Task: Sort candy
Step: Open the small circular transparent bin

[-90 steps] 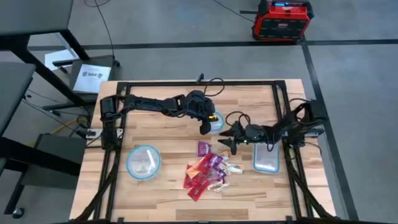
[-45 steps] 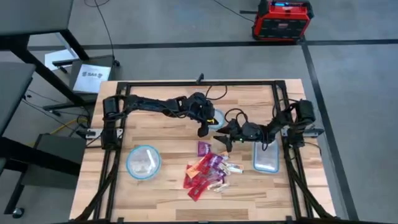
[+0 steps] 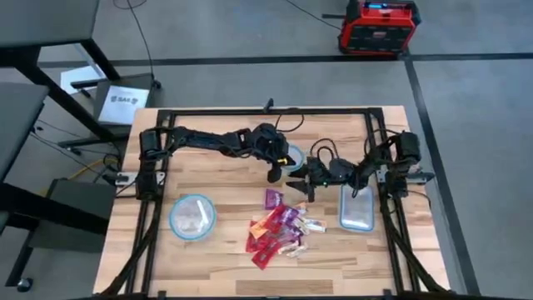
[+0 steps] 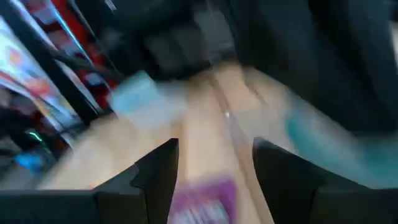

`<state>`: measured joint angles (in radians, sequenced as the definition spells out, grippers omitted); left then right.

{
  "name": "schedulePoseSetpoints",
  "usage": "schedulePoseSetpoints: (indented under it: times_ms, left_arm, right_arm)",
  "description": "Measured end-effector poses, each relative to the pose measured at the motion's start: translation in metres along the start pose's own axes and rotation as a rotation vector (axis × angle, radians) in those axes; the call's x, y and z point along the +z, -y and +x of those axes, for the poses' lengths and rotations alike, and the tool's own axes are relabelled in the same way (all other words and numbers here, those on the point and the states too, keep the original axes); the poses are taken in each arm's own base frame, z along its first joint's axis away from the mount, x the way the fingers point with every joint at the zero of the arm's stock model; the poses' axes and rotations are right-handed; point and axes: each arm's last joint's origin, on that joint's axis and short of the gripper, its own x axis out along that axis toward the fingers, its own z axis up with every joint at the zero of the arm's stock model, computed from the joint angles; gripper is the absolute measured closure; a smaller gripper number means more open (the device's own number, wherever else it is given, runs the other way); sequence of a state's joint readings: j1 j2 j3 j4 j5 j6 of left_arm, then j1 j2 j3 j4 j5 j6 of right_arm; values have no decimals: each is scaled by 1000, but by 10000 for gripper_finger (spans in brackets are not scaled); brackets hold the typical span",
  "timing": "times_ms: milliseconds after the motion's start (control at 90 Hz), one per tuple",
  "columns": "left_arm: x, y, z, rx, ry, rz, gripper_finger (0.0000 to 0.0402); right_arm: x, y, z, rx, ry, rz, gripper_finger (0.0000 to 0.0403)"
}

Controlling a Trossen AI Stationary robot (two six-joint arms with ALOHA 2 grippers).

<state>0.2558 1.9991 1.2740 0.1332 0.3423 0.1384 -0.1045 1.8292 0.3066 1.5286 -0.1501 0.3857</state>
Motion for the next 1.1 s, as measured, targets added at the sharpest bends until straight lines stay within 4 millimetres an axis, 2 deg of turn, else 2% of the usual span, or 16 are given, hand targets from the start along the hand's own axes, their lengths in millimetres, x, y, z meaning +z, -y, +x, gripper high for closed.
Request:
schedulePoseSetpoints:
  times_ms: [244,378,656,800,922,1100]
  left_arm:
    - [0,0,-1,5,-5,-13,402]
    - [4,1,-1,4,-4,-23,402]
    - [47,10,-6,-7,32,18,402]
    - [75,12,-22,48,-30,56,402]
    - [85,12,-35,100,-115,84,402]
    - [88,17,-60,206,-187,94,402]
  right_arm:
    - [-4,-6,0,58,-62,9,213]
    - [3,-20,0,119,-35,-53,223]
    - [20,-32,-9,25,-155,-161,232]
    - [34,-36,-15,-44,-202,-207,232]
    - [42,-38,-20,-95,-233,-224,232]
    - [52,-41,-25,-119,-226,-229,232]
